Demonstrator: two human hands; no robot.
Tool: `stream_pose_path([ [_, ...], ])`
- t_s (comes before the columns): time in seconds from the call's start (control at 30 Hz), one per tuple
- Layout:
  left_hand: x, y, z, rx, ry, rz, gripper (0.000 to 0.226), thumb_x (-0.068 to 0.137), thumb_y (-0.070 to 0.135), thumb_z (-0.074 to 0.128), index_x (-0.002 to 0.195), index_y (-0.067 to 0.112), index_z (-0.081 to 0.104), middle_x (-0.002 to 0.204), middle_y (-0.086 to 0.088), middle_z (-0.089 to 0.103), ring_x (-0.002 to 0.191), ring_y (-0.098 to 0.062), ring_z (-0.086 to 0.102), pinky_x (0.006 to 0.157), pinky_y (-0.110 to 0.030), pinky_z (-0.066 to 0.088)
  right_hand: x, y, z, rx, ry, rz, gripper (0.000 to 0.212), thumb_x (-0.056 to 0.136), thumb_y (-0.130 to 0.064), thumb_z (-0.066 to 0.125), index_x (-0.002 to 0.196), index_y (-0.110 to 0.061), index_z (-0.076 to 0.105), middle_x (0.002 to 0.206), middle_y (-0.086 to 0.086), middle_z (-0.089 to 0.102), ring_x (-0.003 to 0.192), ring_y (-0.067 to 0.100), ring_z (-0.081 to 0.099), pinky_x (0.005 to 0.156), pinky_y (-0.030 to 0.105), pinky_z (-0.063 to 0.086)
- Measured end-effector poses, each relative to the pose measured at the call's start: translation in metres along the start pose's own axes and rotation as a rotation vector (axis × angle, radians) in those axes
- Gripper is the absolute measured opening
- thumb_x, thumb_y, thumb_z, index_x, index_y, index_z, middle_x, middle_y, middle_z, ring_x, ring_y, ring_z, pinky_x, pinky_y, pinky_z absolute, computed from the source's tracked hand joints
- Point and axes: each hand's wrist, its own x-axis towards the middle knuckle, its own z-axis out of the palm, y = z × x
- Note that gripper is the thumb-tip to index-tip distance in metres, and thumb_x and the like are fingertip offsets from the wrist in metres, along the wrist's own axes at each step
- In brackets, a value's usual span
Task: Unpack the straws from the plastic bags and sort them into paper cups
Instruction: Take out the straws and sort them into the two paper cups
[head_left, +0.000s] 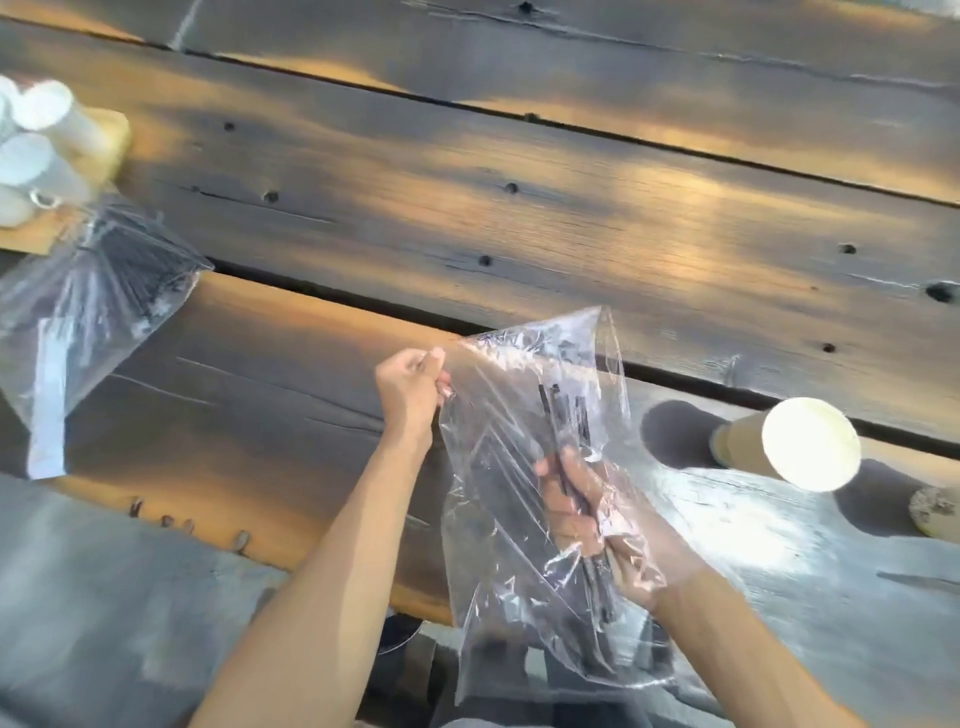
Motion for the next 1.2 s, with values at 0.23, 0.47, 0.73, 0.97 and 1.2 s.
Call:
stream_pose_path([
  [0.23, 0.014, -0.002, -0.009, 0.056, 0.008, 0.025, 0.021, 0.094, 0.010, 0.061, 0.075, 0.004, 0.068, 0.063, -0.008, 0.066, 0.046, -0.011, 0.056, 0.046, -0.021, 0.046, 0.006, -0.011, -0.011, -0.601, 0.267, 0.182, 0.039, 0.099, -0.034, 0.056, 0.122, -0.003, 0.049, 0.058, -0.002, 0.046, 0.039, 0.007, 0.037, 0.032, 0.017, 0.028],
  [0.47, 0.029, 0.033, -0.016, 0.404, -0.204, 0.153, 0.042, 0.089, -0.001, 0.056, 0.124, 0.019, 0.063, 0.114, 0.000, 0.069, 0.109, -0.017, 0.062, 0.098, -0.032, 0.049, 0.004, -0.028, -0.006, -0.994, 0.154, 0.282, 0.066, 0.097, -0.058, 0.049, 0.101, 0.008, 0.057, 0.062, 0.012, 0.046, 0.042, 0.011, 0.036, 0.041, 0.018, 0.032],
  [0.73, 0.015, 0.054, 0.015, 0.219, -0.445, 0.297, 0.022, 0.093, 0.015, 0.065, 0.078, 0.000, 0.072, 0.064, -0.015, 0.067, 0.053, -0.009, 0.059, 0.060, -0.025, 0.048, -0.004, -0.043, 0.000, -1.109, 0.050, 0.245, 0.036, 0.102, -0.045, 0.048, 0.095, -0.011, 0.057, 0.043, -0.009, 0.052, 0.036, 0.013, 0.042, 0.048, 0.032, 0.042],
  [0.97, 0.030, 0.009, -0.006, 0.345, 0.110, 0.179, 0.034, 0.082, 0.026, 0.057, 0.059, 0.001, 0.060, 0.055, -0.009, 0.056, 0.054, -0.023, 0.049, 0.059, -0.042, 0.050, -0.003, -0.055, -0.009, -1.393, 0.123, -0.012, 0.026, 0.103, -0.029, 0.051, 0.094, -0.005, 0.048, 0.055, 0.004, 0.053, 0.040, 0.018, 0.045, 0.041, 0.029, 0.041],
  [1.2, 0.056, -0.017, -0.087, 0.253, 0.484, -0.104, 0.034, 0.080, 0.032, 0.053, 0.088, 0.004, 0.071, 0.094, -0.020, 0.072, 0.090, -0.039, 0.068, 0.083, -0.052, 0.057, -0.004, -0.044, -0.065, -0.829, 0.378, -0.129, 0.022, 0.104, -0.024, 0.051, 0.113, -0.003, 0.052, 0.065, 0.003, 0.043, 0.044, 0.017, 0.034, 0.037, 0.024, 0.025],
])
